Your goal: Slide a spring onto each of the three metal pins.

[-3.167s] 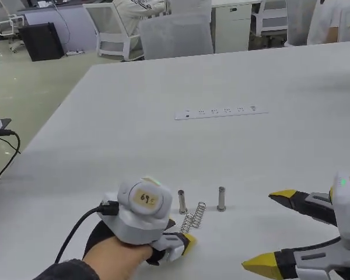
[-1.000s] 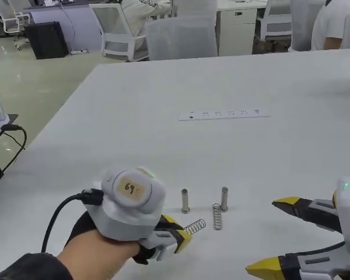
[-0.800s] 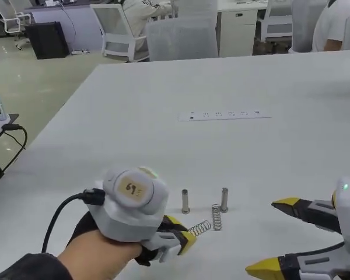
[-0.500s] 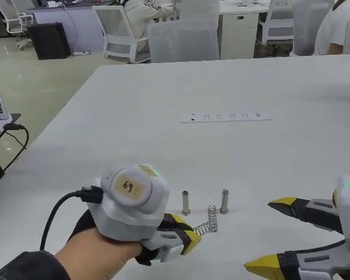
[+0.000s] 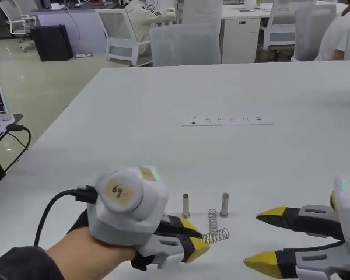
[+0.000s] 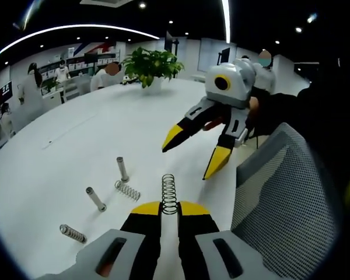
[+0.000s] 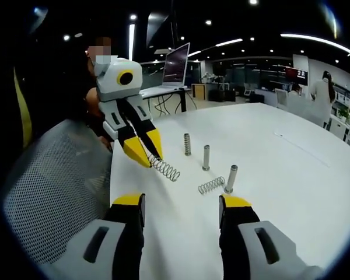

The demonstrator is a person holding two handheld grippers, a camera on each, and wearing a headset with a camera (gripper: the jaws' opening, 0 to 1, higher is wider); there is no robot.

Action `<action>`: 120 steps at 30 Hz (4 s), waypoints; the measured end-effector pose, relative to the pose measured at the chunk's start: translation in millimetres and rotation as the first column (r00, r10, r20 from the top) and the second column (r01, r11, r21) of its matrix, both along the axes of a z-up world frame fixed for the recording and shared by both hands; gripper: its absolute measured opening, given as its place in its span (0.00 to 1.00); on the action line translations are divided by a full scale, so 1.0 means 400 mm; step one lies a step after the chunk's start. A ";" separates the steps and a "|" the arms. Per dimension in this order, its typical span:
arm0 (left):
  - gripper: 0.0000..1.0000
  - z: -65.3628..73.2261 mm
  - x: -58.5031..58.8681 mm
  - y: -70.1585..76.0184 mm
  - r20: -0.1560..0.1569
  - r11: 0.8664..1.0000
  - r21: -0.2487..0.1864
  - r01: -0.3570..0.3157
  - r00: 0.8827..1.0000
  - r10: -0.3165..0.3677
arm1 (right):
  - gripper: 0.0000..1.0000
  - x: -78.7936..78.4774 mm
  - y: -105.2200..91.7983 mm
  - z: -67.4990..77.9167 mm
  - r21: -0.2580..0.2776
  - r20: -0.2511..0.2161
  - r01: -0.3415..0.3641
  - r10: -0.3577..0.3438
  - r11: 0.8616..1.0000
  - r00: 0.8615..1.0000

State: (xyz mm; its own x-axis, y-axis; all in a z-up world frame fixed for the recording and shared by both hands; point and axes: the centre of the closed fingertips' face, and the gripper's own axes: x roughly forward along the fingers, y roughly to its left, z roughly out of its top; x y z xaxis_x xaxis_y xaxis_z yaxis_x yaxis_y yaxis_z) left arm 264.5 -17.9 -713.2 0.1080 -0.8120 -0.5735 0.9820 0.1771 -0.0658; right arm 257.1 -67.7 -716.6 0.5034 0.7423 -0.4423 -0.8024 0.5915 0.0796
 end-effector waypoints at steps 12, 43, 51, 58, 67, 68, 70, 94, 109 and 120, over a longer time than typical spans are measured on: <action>0.02 0.015 -0.042 -0.019 0.000 0.995 -0.034 0.096 0.995 -0.096 | 0.29 -0.023 0.040 0.000 -0.024 0.003 -0.090 0.090 0.996 0.996; 0.02 -0.005 -0.066 -0.022 0.032 0.986 0.001 0.168 0.985 -0.168 | 0.07 -0.051 0.082 0.026 -0.060 0.024 -0.191 0.193 0.980 0.981; 0.02 -0.008 -0.070 -0.018 0.053 0.981 0.016 0.192 0.980 -0.192 | 0.05 -0.059 0.091 0.031 -0.075 0.011 -0.219 0.220 0.973 0.975; 0.02 -0.007 -0.079 -0.018 0.060 0.977 0.013 0.211 0.975 -0.212 | 0.11 -0.067 0.096 0.040 -0.074 -0.010 -0.252 0.252 0.965 0.968; 0.02 -0.002 -0.091 -0.023 0.065 0.973 0.008 0.232 0.971 -0.232 | 0.13 -0.079 0.111 0.042 -0.093 -0.035 -0.308 0.306 0.947 0.951; 0.02 -0.001 -0.093 -0.024 0.067 0.972 0.006 0.236 0.970 -0.236 | 0.13 -0.079 0.114 0.042 -0.096 -0.038 -0.316 0.313 0.944 0.949; 0.02 0.000 -0.096 -0.026 0.068 0.971 0.006 0.241 0.968 -0.241 | 0.12 -0.080 0.117 0.040 -0.097 -0.045 -0.327 0.324 0.940 0.945; 0.02 -0.001 -0.104 -0.036 0.071 0.968 -0.002 0.250 0.966 -0.250 | 0.10 -0.093 0.129 0.026 -0.123 -0.098 -0.376 0.366 0.918 0.925; 0.02 0.002 -0.098 -0.042 0.088 0.971 -0.014 0.240 0.967 -0.238 | 0.09 -0.088 0.127 0.027 -0.147 -0.121 -0.380 0.365 0.913 0.923; 0.05 0.000 -0.094 -0.039 0.077 0.976 -0.010 0.219 0.973 -0.217 | 0.09 -0.090 0.130 0.023 -0.202 -0.151 -0.416 0.392 0.887 0.908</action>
